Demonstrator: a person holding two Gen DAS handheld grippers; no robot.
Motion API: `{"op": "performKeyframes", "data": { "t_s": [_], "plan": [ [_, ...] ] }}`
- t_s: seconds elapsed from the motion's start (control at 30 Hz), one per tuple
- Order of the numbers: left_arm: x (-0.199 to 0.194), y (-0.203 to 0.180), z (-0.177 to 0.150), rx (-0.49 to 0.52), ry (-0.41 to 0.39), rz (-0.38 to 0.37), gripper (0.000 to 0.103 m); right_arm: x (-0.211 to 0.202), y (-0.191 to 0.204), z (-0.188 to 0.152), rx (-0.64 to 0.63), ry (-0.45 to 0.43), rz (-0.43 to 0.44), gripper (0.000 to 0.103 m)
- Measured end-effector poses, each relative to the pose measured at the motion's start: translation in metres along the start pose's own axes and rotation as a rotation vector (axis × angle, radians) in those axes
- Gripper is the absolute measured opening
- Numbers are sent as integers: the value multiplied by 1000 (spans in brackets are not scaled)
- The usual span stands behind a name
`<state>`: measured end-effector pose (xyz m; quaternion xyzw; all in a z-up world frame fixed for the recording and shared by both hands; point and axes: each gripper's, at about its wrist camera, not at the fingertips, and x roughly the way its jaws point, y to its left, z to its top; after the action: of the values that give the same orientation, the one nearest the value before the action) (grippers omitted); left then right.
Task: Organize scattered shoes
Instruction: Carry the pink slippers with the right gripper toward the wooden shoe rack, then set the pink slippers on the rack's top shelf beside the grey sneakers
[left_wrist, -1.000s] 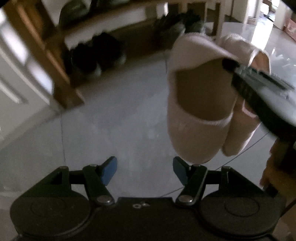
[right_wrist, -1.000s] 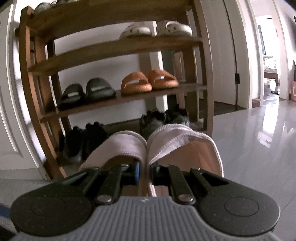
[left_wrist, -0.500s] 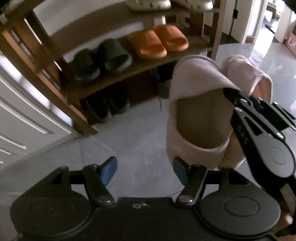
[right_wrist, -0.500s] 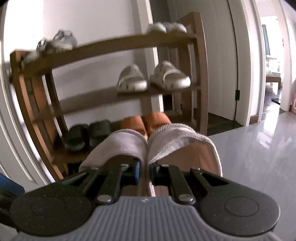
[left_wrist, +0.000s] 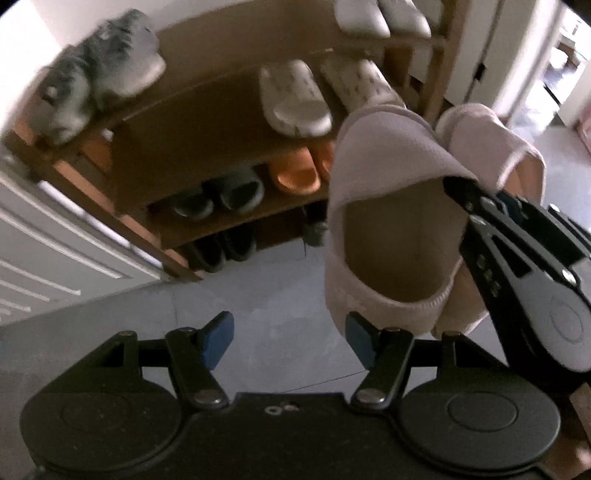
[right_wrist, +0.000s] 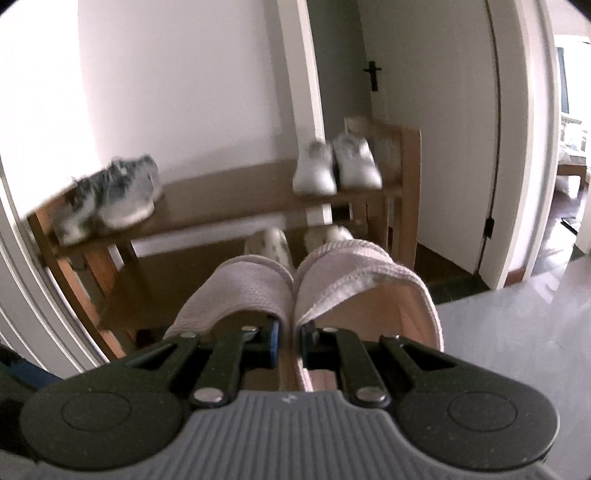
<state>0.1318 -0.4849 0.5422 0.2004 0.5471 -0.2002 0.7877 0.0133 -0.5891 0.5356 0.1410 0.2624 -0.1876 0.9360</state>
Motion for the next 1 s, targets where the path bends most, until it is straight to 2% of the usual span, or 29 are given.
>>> {"op": "performKeyframes", "data": {
  "t_s": [0.2, 0.43, 0.6, 0.8, 0.9, 1.0],
  "plan": [
    [-47, 20, 53, -14, -59, 40, 67, -1, 7, 86, -58, -12, 43, 13],
    [-27, 57, 107, 49, -72, 14, 67, 39, 43, 156, -66, -51, 31, 13],
    [-11, 83, 145, 96, -81, -6, 67, 86, 69, 184, -45, -56, -24, 13],
    [16, 118, 194, 146, -85, -23, 67, 175, 97, 213, -1, 13, -42, 13],
    [28, 132, 209, 145, -96, -18, 67, 215, 107, 221, 1, 36, -47, 13],
    [42, 145, 221, 122, -91, -31, 67, 256, 115, 233, 2, 103, -21, 13]
  ]
}}
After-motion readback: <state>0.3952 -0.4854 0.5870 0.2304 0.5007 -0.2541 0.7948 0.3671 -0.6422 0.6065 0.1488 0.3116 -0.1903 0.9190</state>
